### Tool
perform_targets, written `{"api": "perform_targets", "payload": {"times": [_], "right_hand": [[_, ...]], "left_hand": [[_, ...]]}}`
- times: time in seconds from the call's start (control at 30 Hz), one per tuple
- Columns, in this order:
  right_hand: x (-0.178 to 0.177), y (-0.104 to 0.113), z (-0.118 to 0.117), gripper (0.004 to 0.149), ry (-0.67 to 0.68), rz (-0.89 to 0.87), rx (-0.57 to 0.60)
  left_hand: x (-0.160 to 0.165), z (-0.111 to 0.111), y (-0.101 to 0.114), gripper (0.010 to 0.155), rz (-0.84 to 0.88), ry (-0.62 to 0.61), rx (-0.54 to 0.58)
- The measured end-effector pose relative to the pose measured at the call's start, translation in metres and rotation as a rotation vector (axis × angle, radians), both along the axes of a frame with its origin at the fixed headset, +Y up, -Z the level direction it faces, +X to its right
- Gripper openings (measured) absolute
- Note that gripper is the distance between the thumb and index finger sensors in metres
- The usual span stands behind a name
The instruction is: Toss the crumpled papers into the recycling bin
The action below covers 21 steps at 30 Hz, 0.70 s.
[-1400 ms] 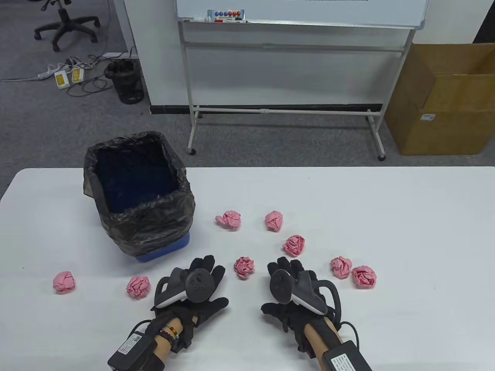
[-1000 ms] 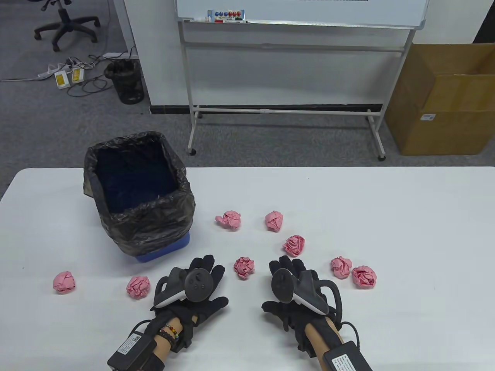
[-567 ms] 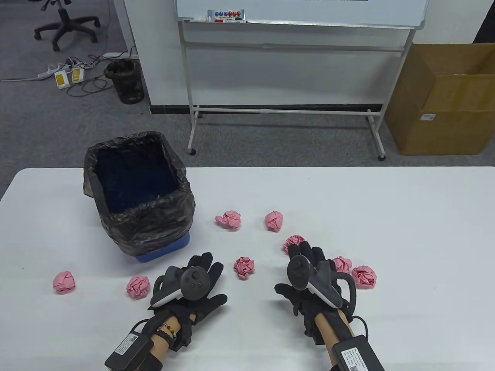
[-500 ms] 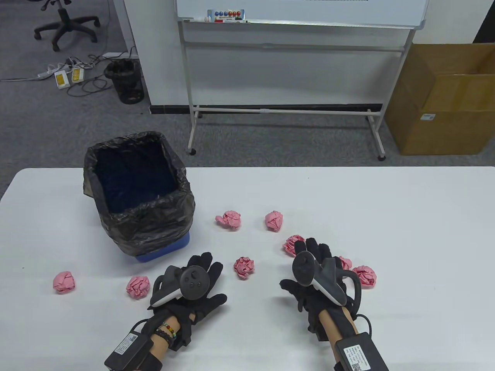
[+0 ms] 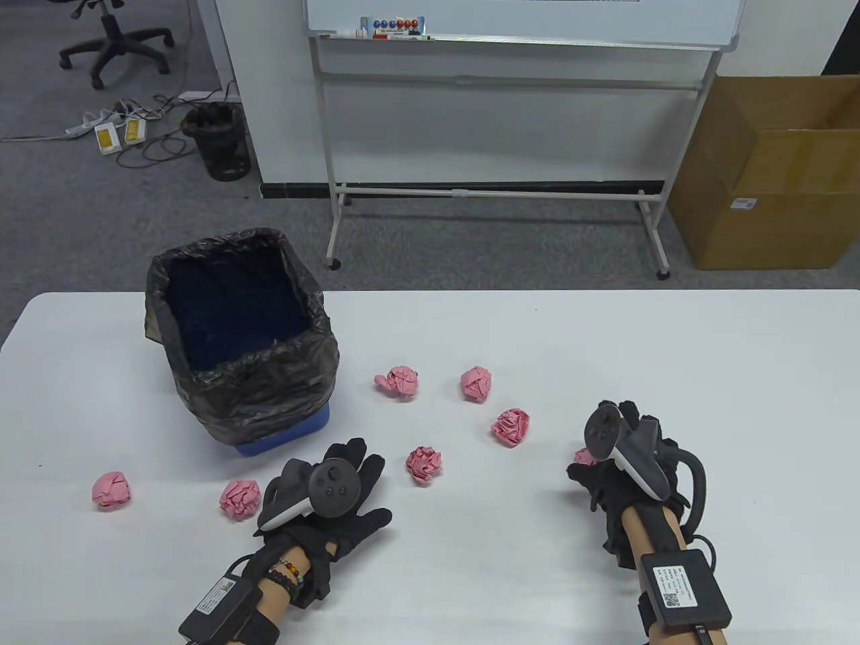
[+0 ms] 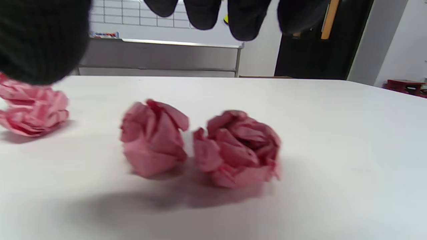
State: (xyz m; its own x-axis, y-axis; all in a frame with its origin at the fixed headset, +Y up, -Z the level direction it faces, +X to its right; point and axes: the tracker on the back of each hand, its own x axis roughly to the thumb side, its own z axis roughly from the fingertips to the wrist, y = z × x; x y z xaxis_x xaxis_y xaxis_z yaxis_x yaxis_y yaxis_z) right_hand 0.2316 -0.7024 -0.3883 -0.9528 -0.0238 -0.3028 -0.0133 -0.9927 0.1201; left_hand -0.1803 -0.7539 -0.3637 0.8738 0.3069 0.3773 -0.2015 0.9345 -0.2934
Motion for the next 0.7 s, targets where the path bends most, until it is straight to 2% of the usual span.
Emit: {"api": "perform_targets", "payload": {"times": [0.2, 0.33, 0.47, 0.57, 0.7], "right_hand": [[0.017, -0.018, -0.005, 0.107, -0.05, 0.015, -0.1], [0.02, -0.03, -0.007, 0.103, -0.071, 0.07, -0.137], [0.022, -0.037, -0.008, 0.087, -0.104, 0.14, -0.114], [0.025, -0.039, -0.006, 0.07, -0.132, 0.163, -0.044], [0.029, -0.034, 0.0, 0.065, -0.16, 0.185, -0.002]], "left_hand": [[0.0, 0.0, 0.0, 0.085, -0.002, -0.001, -0.005], [0.0, 0.0, 0.0, 0.085, -0.004, -0.003, -0.011], [0.0, -0.001, 0.0, 0.085, -0.002, -0.003, -0.011], [0.0, -0.001, 0.0, 0.085, -0.001, -0.002, -0.01], [0.001, -0.001, -0.001, 0.084, 0.003, -0.004, -0.011]]}}
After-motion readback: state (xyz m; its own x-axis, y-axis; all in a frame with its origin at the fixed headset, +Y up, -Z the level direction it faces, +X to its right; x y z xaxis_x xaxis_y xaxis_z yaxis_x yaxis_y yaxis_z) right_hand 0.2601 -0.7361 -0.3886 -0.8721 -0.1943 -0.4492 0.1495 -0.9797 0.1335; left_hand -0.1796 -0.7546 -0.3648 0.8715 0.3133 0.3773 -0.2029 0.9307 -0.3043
